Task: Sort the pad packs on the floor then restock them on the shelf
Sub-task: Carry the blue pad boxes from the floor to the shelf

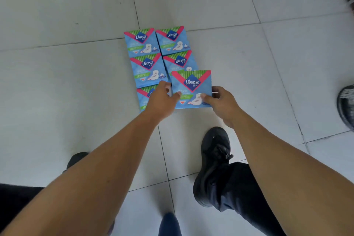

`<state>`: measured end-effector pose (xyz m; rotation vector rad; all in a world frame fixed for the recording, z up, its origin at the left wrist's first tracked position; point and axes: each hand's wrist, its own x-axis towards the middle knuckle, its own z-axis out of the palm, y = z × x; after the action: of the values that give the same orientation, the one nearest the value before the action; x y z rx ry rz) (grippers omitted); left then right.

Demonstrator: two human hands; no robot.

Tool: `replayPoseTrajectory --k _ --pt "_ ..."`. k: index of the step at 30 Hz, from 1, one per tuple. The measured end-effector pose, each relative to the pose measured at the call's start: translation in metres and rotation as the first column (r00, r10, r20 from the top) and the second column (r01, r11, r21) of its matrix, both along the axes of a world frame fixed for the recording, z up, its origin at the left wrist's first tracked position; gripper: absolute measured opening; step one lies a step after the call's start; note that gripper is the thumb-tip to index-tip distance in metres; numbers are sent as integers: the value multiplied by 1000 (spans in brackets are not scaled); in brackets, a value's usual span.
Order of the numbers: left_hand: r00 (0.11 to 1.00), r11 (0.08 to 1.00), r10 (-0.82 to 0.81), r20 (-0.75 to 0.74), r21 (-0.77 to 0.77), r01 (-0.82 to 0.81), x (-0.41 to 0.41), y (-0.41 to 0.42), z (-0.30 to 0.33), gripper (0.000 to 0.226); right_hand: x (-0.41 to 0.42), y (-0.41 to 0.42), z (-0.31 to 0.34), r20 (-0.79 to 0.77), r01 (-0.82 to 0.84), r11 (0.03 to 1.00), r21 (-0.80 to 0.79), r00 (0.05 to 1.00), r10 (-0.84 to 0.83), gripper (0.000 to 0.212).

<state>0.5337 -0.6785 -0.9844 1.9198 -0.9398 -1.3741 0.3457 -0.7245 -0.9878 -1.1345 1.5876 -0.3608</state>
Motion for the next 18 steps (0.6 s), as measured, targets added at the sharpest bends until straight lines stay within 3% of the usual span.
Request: replayPoseTrajectory --k 5,12,18 --pt "991 989 95 -95 -108 -105 49 19 78 29 43 7 95 27 -128 982 -141 991 133 23" --pt "984 930 173 -37 -324 -176 115 88 206 34 106 51 221 73 -269 896 -355 947 313 22" --pt "953 851 302 37 -461 -252 162 185 294 49 169 107 302 90 -424 773 -472 849 521 28"
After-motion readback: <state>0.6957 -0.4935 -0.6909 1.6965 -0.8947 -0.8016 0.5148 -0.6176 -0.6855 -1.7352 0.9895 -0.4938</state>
